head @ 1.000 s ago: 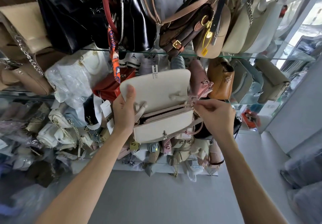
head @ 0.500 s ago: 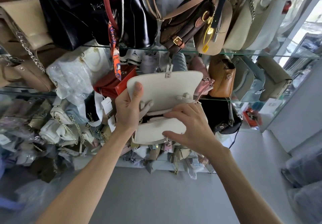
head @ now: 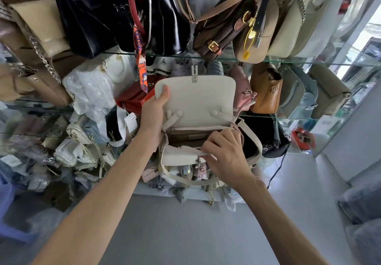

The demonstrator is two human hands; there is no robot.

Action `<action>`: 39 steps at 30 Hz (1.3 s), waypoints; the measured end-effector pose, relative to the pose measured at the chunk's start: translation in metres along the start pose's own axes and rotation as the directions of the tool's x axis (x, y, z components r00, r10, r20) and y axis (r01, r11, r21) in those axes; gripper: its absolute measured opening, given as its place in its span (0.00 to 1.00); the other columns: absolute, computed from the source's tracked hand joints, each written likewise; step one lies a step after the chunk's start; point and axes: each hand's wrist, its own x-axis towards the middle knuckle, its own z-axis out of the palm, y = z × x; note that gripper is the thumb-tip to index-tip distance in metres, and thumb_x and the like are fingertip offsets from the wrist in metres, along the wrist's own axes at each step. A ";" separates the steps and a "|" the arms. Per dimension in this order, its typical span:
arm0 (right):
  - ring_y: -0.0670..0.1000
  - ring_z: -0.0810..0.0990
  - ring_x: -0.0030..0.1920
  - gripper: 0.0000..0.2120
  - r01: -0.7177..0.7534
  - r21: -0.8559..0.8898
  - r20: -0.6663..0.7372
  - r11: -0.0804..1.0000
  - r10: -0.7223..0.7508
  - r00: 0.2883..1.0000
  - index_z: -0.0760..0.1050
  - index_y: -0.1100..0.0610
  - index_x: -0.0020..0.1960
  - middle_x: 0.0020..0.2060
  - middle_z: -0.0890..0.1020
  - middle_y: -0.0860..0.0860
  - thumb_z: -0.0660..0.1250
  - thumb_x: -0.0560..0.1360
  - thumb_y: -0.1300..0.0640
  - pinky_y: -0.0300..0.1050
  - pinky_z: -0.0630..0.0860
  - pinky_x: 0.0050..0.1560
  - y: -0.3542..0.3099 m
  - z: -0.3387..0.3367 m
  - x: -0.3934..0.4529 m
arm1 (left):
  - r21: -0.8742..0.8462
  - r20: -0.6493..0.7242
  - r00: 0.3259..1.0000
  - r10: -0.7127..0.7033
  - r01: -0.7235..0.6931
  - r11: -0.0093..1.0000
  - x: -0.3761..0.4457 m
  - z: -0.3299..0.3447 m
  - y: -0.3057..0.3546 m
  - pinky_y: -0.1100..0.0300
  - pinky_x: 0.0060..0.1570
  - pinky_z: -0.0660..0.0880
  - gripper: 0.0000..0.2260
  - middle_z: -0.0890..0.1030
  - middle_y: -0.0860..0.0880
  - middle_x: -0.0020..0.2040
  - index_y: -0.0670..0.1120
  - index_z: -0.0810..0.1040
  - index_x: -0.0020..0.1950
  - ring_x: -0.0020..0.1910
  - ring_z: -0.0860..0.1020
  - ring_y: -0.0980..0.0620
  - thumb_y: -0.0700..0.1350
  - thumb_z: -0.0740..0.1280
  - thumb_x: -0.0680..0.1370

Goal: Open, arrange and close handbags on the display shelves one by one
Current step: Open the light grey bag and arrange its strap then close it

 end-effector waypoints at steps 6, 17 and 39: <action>0.52 0.67 0.45 0.13 -0.054 0.066 0.022 0.996 0.053 0.998 0.78 0.58 0.39 0.40 0.77 0.51 0.80 0.66 0.69 0.45 0.61 0.48 0.002 -0.005 0.003 | -0.082 -0.005 1.000 0.025 -0.025 0.996 -0.010 0.009 0.006 0.52 0.49 0.85 0.14 0.86 0.46 0.59 0.46 0.83 0.59 0.58 0.85 0.46 0.54 0.68 0.82; 0.49 0.67 0.36 0.25 -0.620 0.144 0.324 0.771 0.555 0.766 0.68 0.56 0.26 0.27 0.67 0.47 0.63 0.81 0.51 0.49 0.63 0.56 -0.037 -0.010 0.045 | 0.014 0.086 0.988 0.127 -0.129 0.992 -0.031 0.025 -0.002 0.61 0.38 0.82 0.15 0.77 0.43 0.47 0.47 0.84 0.48 0.44 0.77 0.43 0.58 0.68 0.82; 0.48 0.64 0.25 0.17 -0.659 0.139 0.672 0.739 0.418 0.611 0.71 0.56 0.27 0.21 0.66 0.47 0.69 0.72 0.55 0.43 0.64 0.32 -0.017 -0.012 0.080 | -0.016 0.196 0.957 0.214 -0.216 0.976 -0.022 0.015 -0.011 0.56 0.42 0.84 0.33 0.74 0.41 0.50 0.28 0.73 0.55 0.49 0.72 0.42 0.61 0.70 0.77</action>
